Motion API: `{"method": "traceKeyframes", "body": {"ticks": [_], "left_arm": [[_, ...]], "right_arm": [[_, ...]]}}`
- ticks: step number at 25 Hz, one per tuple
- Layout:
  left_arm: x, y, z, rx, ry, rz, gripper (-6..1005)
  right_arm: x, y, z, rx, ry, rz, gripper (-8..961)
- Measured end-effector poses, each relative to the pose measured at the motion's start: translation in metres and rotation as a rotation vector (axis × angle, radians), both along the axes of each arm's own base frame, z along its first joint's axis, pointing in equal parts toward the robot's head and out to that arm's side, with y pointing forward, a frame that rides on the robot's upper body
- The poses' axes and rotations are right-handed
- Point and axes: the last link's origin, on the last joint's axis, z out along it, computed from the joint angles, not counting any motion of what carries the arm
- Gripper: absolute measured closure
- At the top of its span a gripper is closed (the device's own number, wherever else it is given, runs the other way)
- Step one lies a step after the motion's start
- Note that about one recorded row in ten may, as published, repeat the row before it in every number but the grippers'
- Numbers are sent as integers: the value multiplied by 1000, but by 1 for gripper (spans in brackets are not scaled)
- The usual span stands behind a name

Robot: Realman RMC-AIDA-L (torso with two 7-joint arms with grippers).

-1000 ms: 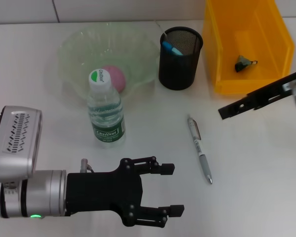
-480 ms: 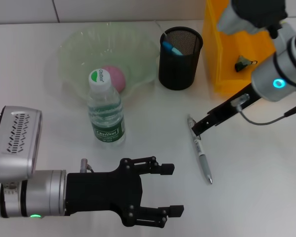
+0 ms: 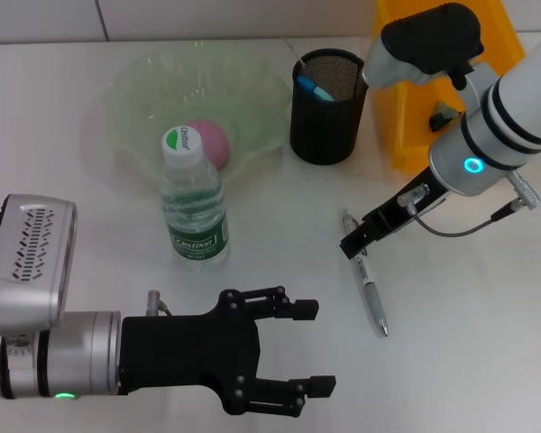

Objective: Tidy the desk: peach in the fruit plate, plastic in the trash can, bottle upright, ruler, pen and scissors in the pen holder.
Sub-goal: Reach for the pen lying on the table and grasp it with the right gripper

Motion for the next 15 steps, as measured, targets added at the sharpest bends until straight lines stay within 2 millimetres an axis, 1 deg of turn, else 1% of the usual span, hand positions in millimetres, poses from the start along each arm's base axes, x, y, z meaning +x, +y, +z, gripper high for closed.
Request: {"method": "traceKeyframes", "body": {"ticks": [6,12,15], "left_arm": [[-1,-1,0,0,0,3,186],[-1,-1,0,1,0,3,186],[-1,-1,0,1,0,3,186]], "right_arm": [[4,1,-3,5,-3,-8,131],[5,2,-4,9,-4,-11,281],[5,2,-5,10,-2,-6,374]]}}
